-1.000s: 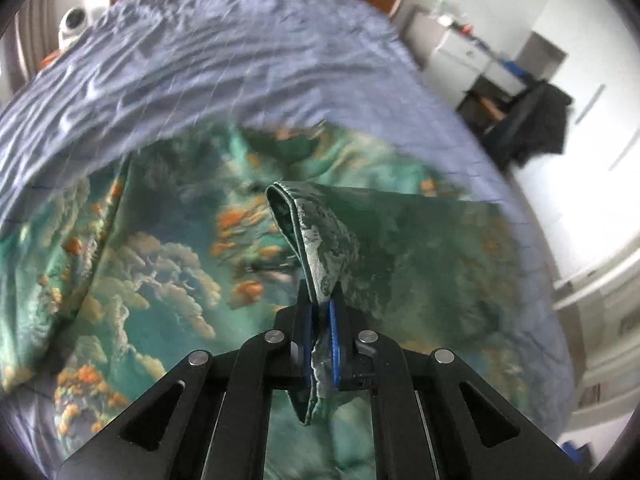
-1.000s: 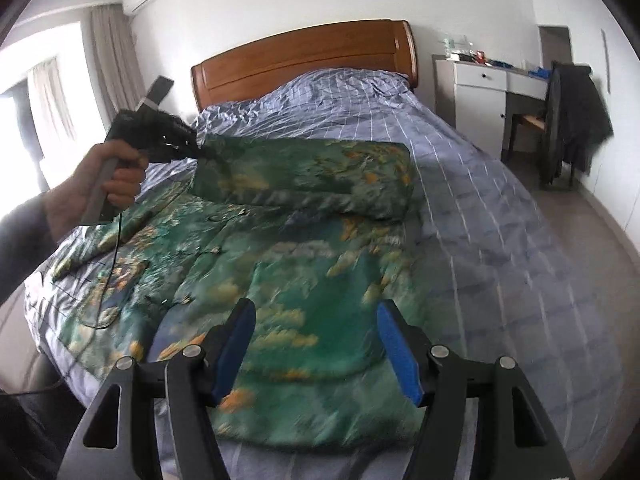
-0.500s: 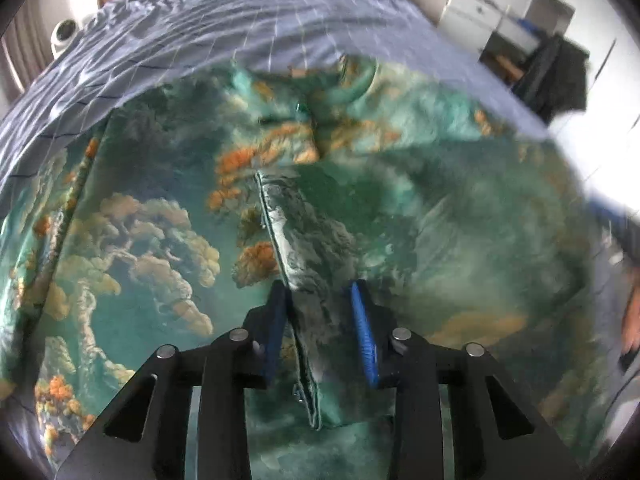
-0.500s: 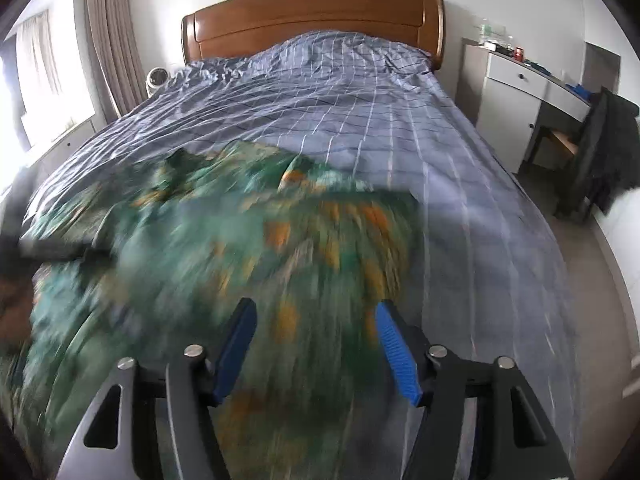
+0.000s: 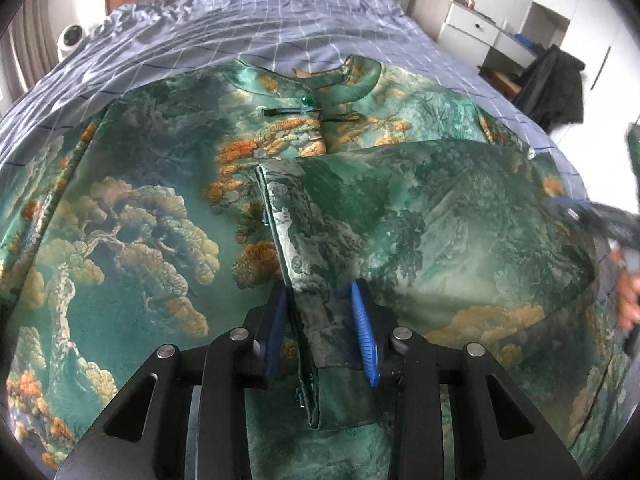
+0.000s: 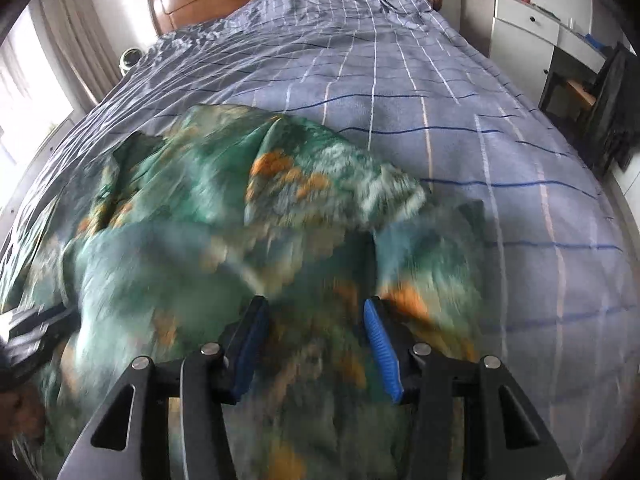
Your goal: Fold large clothes
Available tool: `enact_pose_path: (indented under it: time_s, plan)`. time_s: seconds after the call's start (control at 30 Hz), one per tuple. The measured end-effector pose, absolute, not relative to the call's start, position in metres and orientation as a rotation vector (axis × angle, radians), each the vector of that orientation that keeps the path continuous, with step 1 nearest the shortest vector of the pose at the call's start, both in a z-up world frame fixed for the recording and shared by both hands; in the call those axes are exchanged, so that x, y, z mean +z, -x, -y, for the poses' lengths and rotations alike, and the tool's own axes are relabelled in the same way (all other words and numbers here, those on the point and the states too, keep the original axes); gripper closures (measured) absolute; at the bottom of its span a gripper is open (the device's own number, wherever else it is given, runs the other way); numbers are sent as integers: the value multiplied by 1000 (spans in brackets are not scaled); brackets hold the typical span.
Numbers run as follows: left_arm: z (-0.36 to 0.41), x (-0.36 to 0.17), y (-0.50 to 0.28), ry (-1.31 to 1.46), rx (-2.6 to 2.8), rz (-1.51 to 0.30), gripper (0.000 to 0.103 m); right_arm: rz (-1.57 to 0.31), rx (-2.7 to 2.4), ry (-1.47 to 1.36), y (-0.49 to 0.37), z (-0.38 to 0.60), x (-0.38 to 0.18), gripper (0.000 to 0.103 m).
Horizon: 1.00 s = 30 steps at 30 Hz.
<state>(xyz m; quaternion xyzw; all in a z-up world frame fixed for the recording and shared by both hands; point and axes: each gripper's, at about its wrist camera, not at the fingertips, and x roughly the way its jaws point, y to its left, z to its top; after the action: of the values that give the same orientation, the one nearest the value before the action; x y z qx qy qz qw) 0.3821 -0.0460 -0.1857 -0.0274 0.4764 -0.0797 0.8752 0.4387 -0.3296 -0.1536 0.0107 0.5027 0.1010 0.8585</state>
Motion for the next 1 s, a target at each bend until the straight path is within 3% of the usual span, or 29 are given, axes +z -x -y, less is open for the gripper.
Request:
enact_pose_path:
  time_s: [0.23,0.37,0.53,0.57,0.7,0.77,0.83,1.0]
  plan:
    - [51,-187,-379,32,-150,-978,70,-1067,317,10,-363,330,-131,53]
    - [55,-187,-377,7,-139,-973,69,-1177,317,-43,-373,335,-164,53]
    - [58,-185,-370,-16,-119,-947,67,-1182,279,-35,-381,329,-173,53]
    - [58,-183,-367,-19,-110,-946,61,-1173,269,-25,-380,326,-173,53]
    - [41,-162,-332,-6,-76,-949,25,-1103,211,-16,-357,323,-162,52]
    - [26,-151,-309,3,-97,-951,17,-1079,171,-12,-346,327,-150,49]
    - [8,-143,-282,-23,-93,-954,17,-1046,160,-6,-321,325,-134,42]
    - [-61,-134,-229,-34,17,-959,13,-963,177,-13,-235,314,-107,41]
